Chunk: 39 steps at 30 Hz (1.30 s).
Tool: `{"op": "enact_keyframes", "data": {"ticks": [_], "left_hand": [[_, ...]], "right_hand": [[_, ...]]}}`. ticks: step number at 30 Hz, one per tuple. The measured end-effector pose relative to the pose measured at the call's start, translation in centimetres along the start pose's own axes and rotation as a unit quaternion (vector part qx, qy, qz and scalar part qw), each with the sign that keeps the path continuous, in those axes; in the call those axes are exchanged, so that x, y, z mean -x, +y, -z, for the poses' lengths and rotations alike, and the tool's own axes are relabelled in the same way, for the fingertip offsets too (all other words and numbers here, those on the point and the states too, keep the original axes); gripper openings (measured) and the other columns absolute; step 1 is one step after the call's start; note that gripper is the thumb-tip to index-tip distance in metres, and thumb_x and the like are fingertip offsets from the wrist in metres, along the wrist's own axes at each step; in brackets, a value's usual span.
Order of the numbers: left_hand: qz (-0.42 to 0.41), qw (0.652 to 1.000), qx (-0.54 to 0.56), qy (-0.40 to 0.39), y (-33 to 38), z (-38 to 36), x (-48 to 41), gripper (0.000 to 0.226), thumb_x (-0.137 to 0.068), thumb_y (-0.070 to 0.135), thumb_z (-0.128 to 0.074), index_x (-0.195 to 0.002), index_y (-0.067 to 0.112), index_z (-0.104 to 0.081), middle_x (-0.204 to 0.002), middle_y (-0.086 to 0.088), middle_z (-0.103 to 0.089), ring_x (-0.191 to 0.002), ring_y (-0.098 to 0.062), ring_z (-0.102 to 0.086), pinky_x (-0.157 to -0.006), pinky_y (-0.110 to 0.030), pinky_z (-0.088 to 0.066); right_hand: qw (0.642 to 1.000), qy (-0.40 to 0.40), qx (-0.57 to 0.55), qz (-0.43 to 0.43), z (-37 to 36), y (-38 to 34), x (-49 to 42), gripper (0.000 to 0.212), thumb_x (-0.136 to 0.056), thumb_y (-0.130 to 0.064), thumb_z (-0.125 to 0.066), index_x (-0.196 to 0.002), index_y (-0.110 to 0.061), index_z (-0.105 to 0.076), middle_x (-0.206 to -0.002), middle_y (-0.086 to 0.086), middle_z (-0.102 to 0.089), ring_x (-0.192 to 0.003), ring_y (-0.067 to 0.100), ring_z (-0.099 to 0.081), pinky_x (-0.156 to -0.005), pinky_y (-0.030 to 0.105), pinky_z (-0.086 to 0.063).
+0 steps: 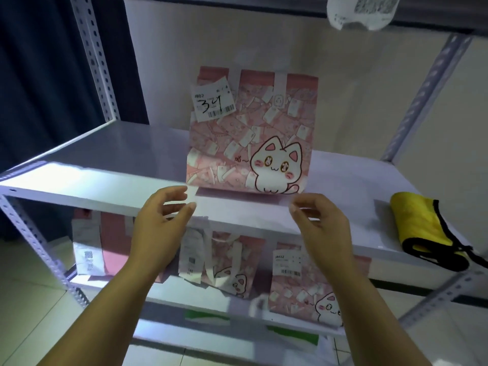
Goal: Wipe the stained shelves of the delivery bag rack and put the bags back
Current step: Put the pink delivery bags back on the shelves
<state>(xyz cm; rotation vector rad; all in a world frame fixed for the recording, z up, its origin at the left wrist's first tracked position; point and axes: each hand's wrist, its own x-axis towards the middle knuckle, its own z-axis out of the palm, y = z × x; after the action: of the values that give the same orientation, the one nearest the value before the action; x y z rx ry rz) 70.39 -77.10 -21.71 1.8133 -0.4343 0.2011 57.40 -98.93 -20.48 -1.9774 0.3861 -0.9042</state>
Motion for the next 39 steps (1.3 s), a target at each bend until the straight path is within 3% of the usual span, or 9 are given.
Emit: {"op": "enact_keyframes", "data": {"ticks": [4, 9, 16, 20, 24, 29, 33, 39], "left_hand": [[0.018, 0.999, 0.024, -0.034, -1.6, 1.5, 2.8, 0.025, -0.081, 0.022, -0.069, -0.093, 0.043, -0.06, -0.088, 0.019, -0.067, -0.081, 0.003, -0.063, -0.059, -0.007, -0.047], [0.051, 0.997, -0.007, -0.054, -4.7, 3.8, 5.5, 0.028, -0.081, 0.019, -0.07, -0.092, 0.042, -0.06, -0.086, 0.015, -0.068, -0.079, 0.003, -0.063, -0.062, -0.005, -0.046], [0.128, 0.989, -0.024, -0.073, -9.9, 8.0, 7.6, 0.021, -0.082, 0.019, -0.069, -0.094, 0.035, -0.062, -0.085, 0.014, -0.067, -0.077, 0.0, -0.063, -0.061, -0.008, -0.046], [0.166, 0.982, -0.016, -0.089, -13.1, 11.4, 7.7, 0.02, -0.083, 0.016, -0.068, -0.094, 0.033, -0.063, -0.083, 0.012, -0.067, -0.078, -0.004, -0.064, -0.066, -0.014, -0.047], [0.188, 0.977, -0.012, -0.099, -16.1, 15.4, 7.0, 0.017, -0.082, 0.017, -0.068, -0.094, 0.03, -0.064, -0.081, 0.011, -0.068, -0.08, -0.007, -0.064, -0.069, -0.021, -0.049], [0.196, 0.975, -0.014, -0.104, -19.8, 19.6, 6.0, 0.017, -0.084, 0.018, -0.066, -0.091, 0.033, -0.063, -0.084, 0.007, -0.067, -0.078, -0.013, -0.062, -0.05, -0.015, -0.049], [0.212, 0.97, -0.01, -0.119, -22.8, 21.5, 5.9, 0.016, -0.083, 0.019, -0.067, -0.095, 0.031, -0.064, -0.086, 0.005, -0.067, -0.081, -0.016, -0.062, -0.065, -0.025, -0.05], [0.219, 0.964, 0.006, -0.15, -25.8, 21.4, 6.0, 0.016, -0.083, 0.018, -0.067, -0.095, 0.03, -0.065, -0.086, 0.003, -0.068, -0.083, -0.018, -0.062, -0.069, -0.031, -0.051]], "right_hand": [[0.997, -0.081, -0.003, -0.012, -1.4, 0.2, 2.1, 0.011, -0.085, -0.026, -0.065, -0.087, -0.036, -0.063, -0.085, -0.02, -0.066, -0.08, -0.007, -0.06, -0.064, 0.004, -0.044], [0.981, -0.191, 0.005, -0.026, -4.4, 0.9, 4.8, 0.013, -0.086, -0.027, -0.064, -0.087, -0.04, -0.061, -0.082, -0.019, -0.066, -0.079, -0.005, -0.06, -0.067, 0.008, -0.047], [0.963, -0.258, 0.016, -0.076, -10.3, 1.4, 8.3, 0.013, -0.084, -0.026, -0.066, -0.081, -0.039, -0.062, -0.081, -0.021, -0.065, -0.076, -0.004, -0.059, -0.064, 0.01, -0.045], [0.959, -0.257, 0.043, -0.111, -14.3, 1.1, 10.2, 0.006, -0.084, -0.028, -0.065, -0.088, -0.033, -0.064, -0.084, -0.016, -0.065, -0.075, 0.0, -0.059, -0.07, 0.021, -0.047], [0.959, -0.239, 0.048, -0.142, -18.2, 0.4, 12.2, 0.005, -0.084, -0.028, -0.065, -0.087, -0.032, -0.065, -0.083, -0.015, -0.065, -0.074, -0.002, -0.058, -0.069, 0.019, -0.045], [0.96, -0.221, 0.05, -0.167, -22.7, -0.3, 14.3, 0.007, -0.085, -0.021, -0.066, -0.086, -0.028, -0.065, -0.082, -0.012, -0.064, -0.068, -0.005, -0.056, -0.067, 0.019, -0.044], [0.954, -0.208, 0.061, -0.205, -25.1, 0.1, 16.0, 0.006, -0.085, -0.022, -0.065, -0.088, -0.027, -0.066, -0.082, -0.01, -0.065, -0.07, -0.007, -0.057, -0.069, 0.021, -0.047], [0.95, -0.178, 0.096, -0.239, -26.5, 1.4, 17.7, 0.003, -0.085, -0.022, -0.065, -0.084, -0.024, -0.065, -0.079, -0.009, -0.065, -0.077, 0.008, -0.06, -0.073, 0.024, -0.05]]}}
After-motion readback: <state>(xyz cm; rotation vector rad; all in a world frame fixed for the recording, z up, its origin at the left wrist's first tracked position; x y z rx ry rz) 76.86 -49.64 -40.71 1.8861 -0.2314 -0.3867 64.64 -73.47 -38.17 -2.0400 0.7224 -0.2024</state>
